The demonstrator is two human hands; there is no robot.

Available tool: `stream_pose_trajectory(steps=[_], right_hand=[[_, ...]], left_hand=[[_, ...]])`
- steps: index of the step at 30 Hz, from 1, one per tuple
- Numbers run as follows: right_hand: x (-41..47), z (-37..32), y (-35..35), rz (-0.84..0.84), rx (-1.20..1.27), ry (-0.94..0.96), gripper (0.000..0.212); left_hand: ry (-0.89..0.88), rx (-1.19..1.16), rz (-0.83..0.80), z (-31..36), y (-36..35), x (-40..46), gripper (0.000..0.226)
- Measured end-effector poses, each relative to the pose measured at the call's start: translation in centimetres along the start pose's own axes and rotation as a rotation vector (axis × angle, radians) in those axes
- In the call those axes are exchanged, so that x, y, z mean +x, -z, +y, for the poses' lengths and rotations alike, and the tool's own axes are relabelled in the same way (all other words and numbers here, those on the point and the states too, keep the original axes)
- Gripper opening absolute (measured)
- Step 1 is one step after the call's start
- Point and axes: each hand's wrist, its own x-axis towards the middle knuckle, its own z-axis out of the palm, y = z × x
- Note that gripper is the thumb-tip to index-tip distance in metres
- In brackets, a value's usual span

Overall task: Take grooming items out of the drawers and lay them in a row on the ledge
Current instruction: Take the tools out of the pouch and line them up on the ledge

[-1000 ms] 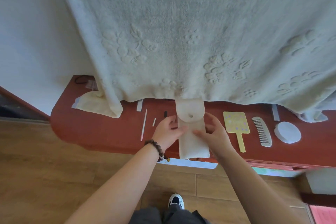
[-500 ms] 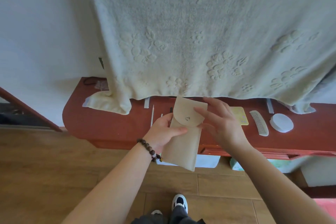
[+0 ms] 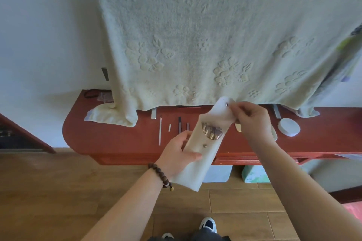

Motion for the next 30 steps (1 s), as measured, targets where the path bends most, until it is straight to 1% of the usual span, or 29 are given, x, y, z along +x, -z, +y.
stream_pose_trajectory(steps=[3, 5, 7, 9, 11, 13, 15, 16, 18, 20, 21, 23, 27, 30], right_hand=[[1.8, 0.3, 0.2, -0.048, 0.233, -0.288, 0.023], [2.6, 1.1, -0.3, -0.122, 0.282, -0.429, 0.023], [3.2, 2.0, -0.6, -0.183, 0.316, -0.511, 0.024], [4.0, 2.5, -0.6, -0.171, 0.336, -0.522, 0.026], [4.6, 2.2, -0.1, -0.102, 0.270, -0.414, 0.027], [4.7, 1.4, 1.0, -0.015, 0.101, -0.214, 0.029], [4.3, 0.5, 2.1, 0.051, -0.042, 0.001, 0.026], [4.0, 0.1, 2.5, 0.029, -0.077, 0.081, 0.023], [3.5, -0.1, 2.5, -0.114, -0.133, 0.168, 0.019], [3.4, 0.6, 2.0, -0.230, -0.265, 0.262, 0.022], [3.6, 1.0, 1.7, -0.266, -0.324, 0.293, 0.023], [3.8, 1.3, 1.3, -0.307, -0.376, 0.288, 0.022], [4.5, 1.1, 1.0, -0.329, -0.409, 0.248, 0.019], [5.2, 1.1, 0.7, -0.371, -0.440, 0.231, 0.018]], left_hand=[[0.006, -0.040, -0.072, 0.3, -0.4, -0.3, 0.044], [0.015, -0.082, -0.084, 0.6, -0.8, -0.2, 0.045], [0.013, -0.100, -0.075, 1.1, -1.1, 0.3, 0.046], [0.010, -0.115, -0.056, 1.5, -1.4, 0.9, 0.045], [0.024, -0.132, -0.017, 1.8, -1.9, 1.6, 0.045], [0.042, -0.147, 0.031, 2.0, -2.2, 2.2, 0.044], [0.050, -0.142, 0.081, 2.0, -2.4, 2.9, 0.043], [0.055, -0.129, 0.103, 2.1, -2.4, 3.2, 0.043], [0.059, -0.113, 0.132, 2.2, -2.5, 3.6, 0.046], [0.060, -0.124, 0.144, 2.3, -2.7, 4.0, 0.048], [0.060, -0.127, 0.150, 2.3, -2.9, 4.2, 0.048], [0.055, -0.123, 0.152, 2.5, -3.0, 4.4, 0.047], [0.057, -0.081, 0.155, 2.6, -3.0, 4.8, 0.043], [0.057, -0.008, 0.147, 2.8, -2.7, 5.0, 0.042]])
